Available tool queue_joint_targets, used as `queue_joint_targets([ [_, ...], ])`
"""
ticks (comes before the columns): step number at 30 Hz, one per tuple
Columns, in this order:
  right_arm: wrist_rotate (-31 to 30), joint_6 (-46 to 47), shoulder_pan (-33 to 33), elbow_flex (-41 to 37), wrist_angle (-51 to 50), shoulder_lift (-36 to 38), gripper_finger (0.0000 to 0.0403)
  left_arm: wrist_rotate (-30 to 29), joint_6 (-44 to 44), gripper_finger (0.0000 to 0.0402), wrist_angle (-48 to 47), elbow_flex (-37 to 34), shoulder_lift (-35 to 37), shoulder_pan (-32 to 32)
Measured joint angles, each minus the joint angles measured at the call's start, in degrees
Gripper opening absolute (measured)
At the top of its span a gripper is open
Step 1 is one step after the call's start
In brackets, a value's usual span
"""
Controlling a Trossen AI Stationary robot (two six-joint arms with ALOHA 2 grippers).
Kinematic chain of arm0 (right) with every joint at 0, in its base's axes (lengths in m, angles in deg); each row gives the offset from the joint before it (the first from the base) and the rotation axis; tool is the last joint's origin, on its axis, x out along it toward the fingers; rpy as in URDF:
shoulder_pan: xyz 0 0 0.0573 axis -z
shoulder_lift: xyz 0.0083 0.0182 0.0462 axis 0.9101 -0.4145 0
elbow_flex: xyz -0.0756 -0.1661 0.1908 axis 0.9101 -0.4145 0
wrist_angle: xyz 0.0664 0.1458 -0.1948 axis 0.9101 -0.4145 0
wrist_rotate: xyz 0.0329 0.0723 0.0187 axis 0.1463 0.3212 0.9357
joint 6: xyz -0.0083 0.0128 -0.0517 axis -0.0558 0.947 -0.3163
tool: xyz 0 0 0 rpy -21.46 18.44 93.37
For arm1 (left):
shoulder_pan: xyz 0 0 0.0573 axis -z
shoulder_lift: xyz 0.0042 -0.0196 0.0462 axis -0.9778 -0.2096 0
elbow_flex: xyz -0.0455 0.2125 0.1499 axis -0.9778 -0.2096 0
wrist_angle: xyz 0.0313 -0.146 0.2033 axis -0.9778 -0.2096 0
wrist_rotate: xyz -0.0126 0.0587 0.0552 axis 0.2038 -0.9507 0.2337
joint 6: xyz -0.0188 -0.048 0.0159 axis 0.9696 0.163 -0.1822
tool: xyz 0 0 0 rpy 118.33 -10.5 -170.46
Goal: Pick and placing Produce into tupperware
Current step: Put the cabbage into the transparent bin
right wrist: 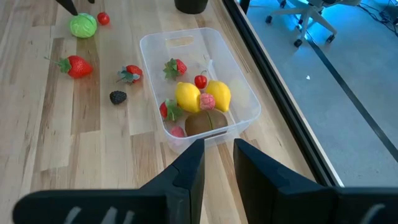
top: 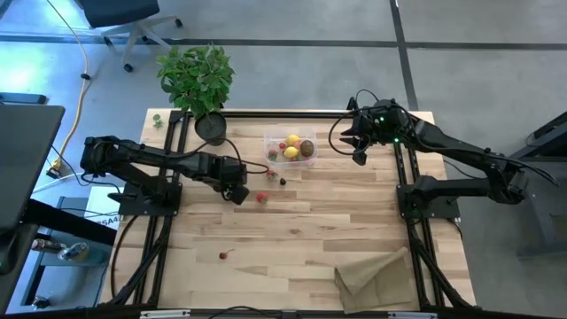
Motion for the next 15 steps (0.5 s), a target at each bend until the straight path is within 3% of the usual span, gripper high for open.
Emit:
queue_joint_targets([
  [6, 0.0, 0.0, 0.0, 0.0, 0.0, 0.0, 0.0076, -1.3, -0.5, 0.0206, -0.1, 0.0, 0.0, 0.0],
  [15, 0.0, 0.0, 0.0, 0.0, 0.0, 0.0, 0.0076, 4.5, -1.1, 0.0210, 1.1, 0.0, -4.8, 0.0],
])
